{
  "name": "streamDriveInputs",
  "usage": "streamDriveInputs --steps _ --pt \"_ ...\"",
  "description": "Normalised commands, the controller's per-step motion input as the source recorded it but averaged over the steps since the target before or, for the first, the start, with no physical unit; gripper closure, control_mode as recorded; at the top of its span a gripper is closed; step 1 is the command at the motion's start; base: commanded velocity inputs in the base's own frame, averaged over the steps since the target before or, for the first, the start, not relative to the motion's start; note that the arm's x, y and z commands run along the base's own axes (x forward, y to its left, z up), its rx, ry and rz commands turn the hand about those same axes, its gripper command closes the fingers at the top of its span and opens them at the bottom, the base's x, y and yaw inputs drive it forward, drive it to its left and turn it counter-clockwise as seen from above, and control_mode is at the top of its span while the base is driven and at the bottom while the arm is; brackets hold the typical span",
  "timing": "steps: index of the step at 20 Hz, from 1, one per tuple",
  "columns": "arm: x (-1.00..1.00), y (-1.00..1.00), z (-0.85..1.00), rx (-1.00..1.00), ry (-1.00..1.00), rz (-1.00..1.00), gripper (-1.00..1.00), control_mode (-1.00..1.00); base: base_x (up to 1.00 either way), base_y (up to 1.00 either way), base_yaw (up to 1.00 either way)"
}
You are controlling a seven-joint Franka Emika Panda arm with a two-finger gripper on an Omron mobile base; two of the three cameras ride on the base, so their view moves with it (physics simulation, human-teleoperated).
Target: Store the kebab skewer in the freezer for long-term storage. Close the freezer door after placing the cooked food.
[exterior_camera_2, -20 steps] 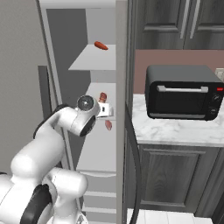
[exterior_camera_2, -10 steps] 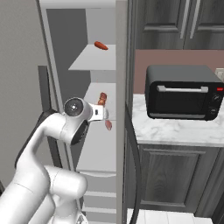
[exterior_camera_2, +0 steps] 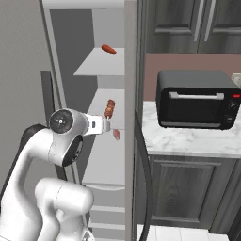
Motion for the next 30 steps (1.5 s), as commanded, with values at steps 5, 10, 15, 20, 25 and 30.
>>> streamDriveInputs --steps 5,10,15,20,25,30 --pt "-0.3 0.0 0.49 -0.01 0.17 -0.04 -1.0 -1.0 0.0 0.0 0.0" --pt "-0.25 0.0 0.15 -0.11 0.27 -0.07 -1.0 -1.0 0.0 0.0 0.0" --pt "-0.43 0.04 0.03 -0.04 0.19 -0.05 -1.0 -1.0 0.0 0.0 0.0" --pt "-0.27 0.07 0.0 0.0 0.26 -0.11 -1.0 -1.0 0.0 0.0 0.0" --pt "-0.05 0.11 0.0 0.01 0.18 -0.13 -1.0 -1.0 0.0 0.0 0.0" --pt "-0.08 0.11 -0.02 0.1 0.04 -0.05 -1.0 -1.0 0.0 0.0 0.0"
